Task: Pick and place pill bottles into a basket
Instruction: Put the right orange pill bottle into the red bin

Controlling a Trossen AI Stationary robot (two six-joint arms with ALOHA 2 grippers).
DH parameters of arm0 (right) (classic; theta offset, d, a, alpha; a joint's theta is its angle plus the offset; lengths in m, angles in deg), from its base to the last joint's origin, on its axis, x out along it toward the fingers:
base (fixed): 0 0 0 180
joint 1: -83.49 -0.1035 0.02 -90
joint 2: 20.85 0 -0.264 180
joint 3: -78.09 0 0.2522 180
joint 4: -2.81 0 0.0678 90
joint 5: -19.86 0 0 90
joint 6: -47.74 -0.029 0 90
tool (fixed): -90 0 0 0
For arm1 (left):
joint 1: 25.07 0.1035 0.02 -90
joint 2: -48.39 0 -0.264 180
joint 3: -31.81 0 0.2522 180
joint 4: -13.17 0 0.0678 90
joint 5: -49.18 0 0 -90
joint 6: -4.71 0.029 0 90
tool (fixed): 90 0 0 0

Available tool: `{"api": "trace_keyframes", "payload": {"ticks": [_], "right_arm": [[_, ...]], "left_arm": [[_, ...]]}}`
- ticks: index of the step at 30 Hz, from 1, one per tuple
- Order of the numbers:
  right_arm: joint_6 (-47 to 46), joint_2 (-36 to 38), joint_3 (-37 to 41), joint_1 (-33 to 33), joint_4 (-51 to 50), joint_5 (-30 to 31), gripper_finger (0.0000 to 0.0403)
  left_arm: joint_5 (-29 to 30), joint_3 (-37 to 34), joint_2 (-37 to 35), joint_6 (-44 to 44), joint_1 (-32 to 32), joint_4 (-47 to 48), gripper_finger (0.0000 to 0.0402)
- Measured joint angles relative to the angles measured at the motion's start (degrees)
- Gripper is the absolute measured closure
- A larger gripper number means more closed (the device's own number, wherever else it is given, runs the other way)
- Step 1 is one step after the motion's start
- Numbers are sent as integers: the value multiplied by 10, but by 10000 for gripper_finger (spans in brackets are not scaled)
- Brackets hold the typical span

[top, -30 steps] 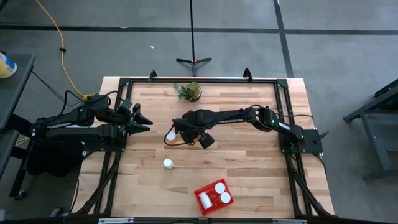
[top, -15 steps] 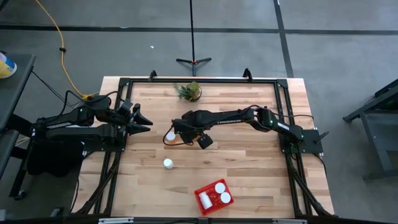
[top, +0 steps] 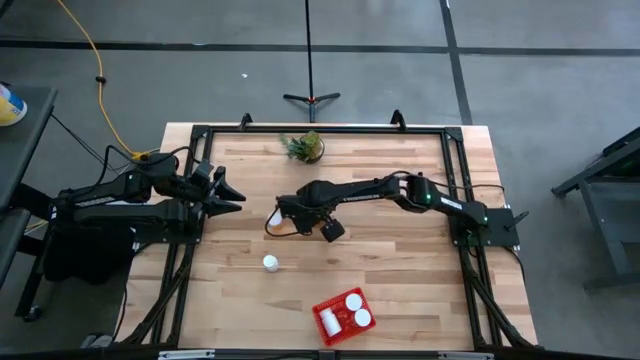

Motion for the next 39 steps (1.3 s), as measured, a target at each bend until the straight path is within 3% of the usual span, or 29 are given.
{"api": "trace_keyframes", "payload": {"ticks": [11,30,39], "right_arm": [[-50,0,0,18,8,-35,105],[-90,0,0,18,7,-56,237],[-103,0,0,10,-72,-20,234]], "left_arm": [[0,0,0,0,0,7,211],[-2,0,0,0,0,14,211],[-1,0,0,-1,0,14,211]]}}
